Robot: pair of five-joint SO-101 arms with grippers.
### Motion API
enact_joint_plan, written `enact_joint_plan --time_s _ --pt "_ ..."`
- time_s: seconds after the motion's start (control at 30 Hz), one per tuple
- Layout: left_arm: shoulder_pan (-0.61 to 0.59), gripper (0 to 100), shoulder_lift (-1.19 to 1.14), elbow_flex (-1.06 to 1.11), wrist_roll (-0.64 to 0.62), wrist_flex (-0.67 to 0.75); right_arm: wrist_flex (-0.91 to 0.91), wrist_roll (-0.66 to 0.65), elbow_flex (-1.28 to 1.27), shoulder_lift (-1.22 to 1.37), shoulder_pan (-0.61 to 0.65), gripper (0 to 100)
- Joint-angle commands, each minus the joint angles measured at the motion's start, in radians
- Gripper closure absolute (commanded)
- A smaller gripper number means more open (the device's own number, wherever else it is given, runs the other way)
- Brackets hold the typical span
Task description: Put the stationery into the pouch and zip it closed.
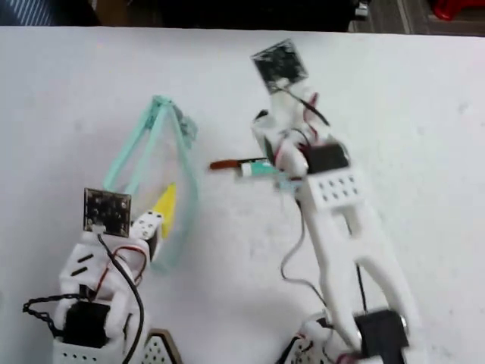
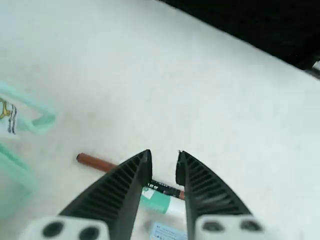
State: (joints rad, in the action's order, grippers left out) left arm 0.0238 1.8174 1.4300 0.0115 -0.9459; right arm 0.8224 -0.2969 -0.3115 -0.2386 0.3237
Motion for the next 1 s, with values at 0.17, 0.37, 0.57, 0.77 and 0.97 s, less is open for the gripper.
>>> enact_joint_plan --time_s 0.17,0.37,0.57,0.77,0.97 --pt "-0.056 78 0.008 -0.008 0.005 0.032 -0.010 -0.285 0.098 0.245 0.131 91.7" --pt "-0.054 78 0.008 -0.008 0.005 0.032 -0.117 -0.290 0.100 0.389 0.130 78.3" --pt "-0.054 78 0.008 -0.008 0.005 0.032 -0.193 -0.334 0.100 0.486 0.139 78.1" --pt "-0.054 78 0.008 -0.006 0.005 0.032 -0.197 -0.374 0.100 0.536 0.150 78.6" --pt "-0.054 78 0.008 -0.006 0.005 0.032 -0.191 -0.376 0.132 0.593 0.150 78.6"
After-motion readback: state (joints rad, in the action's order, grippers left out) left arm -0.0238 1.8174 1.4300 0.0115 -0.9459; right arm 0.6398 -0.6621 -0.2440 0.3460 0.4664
